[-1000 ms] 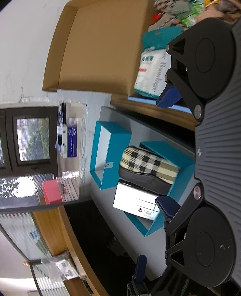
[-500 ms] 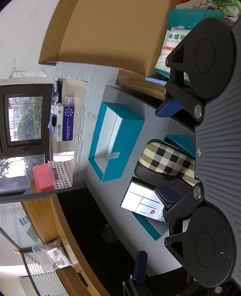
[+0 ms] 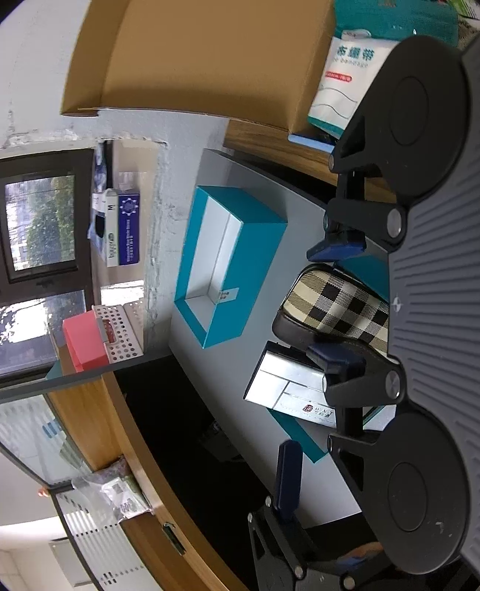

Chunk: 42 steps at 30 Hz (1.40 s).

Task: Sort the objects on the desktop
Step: 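Reach the right tool to the plaid glasses case and grasp it, then lift the plaid case with the right tool toward the cardboard box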

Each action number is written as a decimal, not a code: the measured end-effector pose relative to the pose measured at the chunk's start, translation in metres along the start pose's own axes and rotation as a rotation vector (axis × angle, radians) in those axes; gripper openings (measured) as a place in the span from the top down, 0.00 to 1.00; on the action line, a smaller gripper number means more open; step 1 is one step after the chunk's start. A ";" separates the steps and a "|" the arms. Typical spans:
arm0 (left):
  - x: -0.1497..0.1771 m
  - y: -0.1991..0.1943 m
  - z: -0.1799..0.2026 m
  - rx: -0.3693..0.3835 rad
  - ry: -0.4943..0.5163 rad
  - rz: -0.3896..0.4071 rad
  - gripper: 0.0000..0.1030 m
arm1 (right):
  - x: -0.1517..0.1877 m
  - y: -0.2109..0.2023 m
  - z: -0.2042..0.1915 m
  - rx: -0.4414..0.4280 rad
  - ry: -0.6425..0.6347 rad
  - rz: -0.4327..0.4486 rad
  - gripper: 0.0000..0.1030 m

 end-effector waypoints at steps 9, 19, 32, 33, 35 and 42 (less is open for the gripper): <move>0.000 0.009 0.013 0.005 0.023 0.011 0.09 | 0.001 -0.024 -0.014 -0.069 0.004 0.027 0.65; 0.000 0.018 0.021 -0.017 0.001 0.045 0.25 | 0.010 -0.042 -0.003 -0.041 0.038 0.060 0.68; -0.002 0.018 0.010 0.010 -0.105 0.053 0.36 | 0.022 -0.066 0.010 -0.005 0.083 0.104 0.66; -0.004 0.016 0.009 0.015 -0.116 0.056 0.36 | 0.023 -0.067 0.011 -0.002 0.086 0.107 0.63; -0.008 0.012 0.006 0.018 -0.129 0.070 0.36 | 0.025 -0.071 0.013 0.003 0.093 0.113 0.61; -0.028 -0.003 -0.001 0.056 -0.152 0.097 0.36 | 0.050 -0.083 0.004 -0.018 0.080 0.101 0.45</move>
Point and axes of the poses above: each gripper's, at about its wrist camera, not at the fingertips, and y roughly the way its jaws point, z to its right, x to its underside, the point moved 6 cm from there along y, roughly the way its jaws point, and after that the axes turned 7 degrees about -x, right-handed, at the moved point
